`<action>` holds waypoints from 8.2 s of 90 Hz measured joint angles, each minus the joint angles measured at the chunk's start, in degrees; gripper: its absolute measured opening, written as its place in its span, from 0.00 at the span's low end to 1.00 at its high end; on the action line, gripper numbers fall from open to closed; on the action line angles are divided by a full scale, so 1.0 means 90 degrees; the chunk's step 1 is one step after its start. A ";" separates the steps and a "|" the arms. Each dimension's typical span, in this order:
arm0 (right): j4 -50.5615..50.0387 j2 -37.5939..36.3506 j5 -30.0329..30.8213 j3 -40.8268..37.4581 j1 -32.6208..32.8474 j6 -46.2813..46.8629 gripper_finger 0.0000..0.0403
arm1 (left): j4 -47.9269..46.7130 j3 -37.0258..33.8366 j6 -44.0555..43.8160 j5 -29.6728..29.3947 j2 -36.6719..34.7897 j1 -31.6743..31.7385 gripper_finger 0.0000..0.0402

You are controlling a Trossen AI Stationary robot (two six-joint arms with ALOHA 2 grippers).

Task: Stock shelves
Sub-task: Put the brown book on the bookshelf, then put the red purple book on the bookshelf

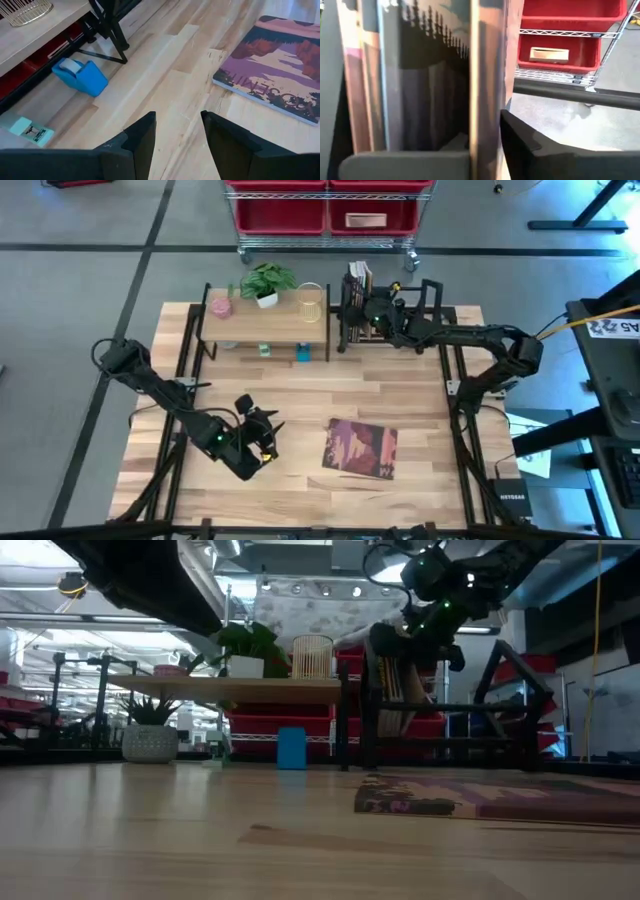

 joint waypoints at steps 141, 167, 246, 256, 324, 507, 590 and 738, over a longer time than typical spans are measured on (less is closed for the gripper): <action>-0.3541 -0.2366 -0.1467 -0.0007 -0.0015 -0.0193 0.37 | 0.0214 0.0000 0.0168 -0.0002 0.0002 0.0000 0.38; -0.1864 -0.1119 -0.2081 -0.0005 -0.1099 -0.0956 0.14 | 0.0260 0.0000 0.0214 -0.0005 0.0002 0.0000 0.38; -0.0829 -0.0494 -0.3426 -0.0007 -0.1413 -0.1559 0.02 | 0.0307 -0.0005 0.0192 0.0034 0.0002 0.0000 0.38; -0.0960 -0.0839 -0.3104 -0.0007 -0.1315 -0.1701 0.02 | 0.0308 -0.0005 0.0192 0.0044 0.0002 0.0000 0.38; -0.2935 -0.2937 -0.0084 -0.0164 0.4871 -0.1702 0.00 | 0.0905 -0.0005 0.0835 0.0043 0.0031 0.0000 0.38; -0.5947 0.3917 0.0915 0.2762 0.8473 0.1447 0.62 | 0.5308 0.2248 0.3372 0.7290 0.4741 0.3002 0.38; -0.6822 0.3899 0.0746 0.3290 0.8345 0.1393 0.62 | 0.5308 0.2227 0.3072 0.8094 0.4745 0.2987 0.38; -0.8318 0.4597 0.1713 0.4433 0.8481 0.1971 0.62 | 0.4615 0.2229 0.2679 0.6143 0.4546 0.3065 0.38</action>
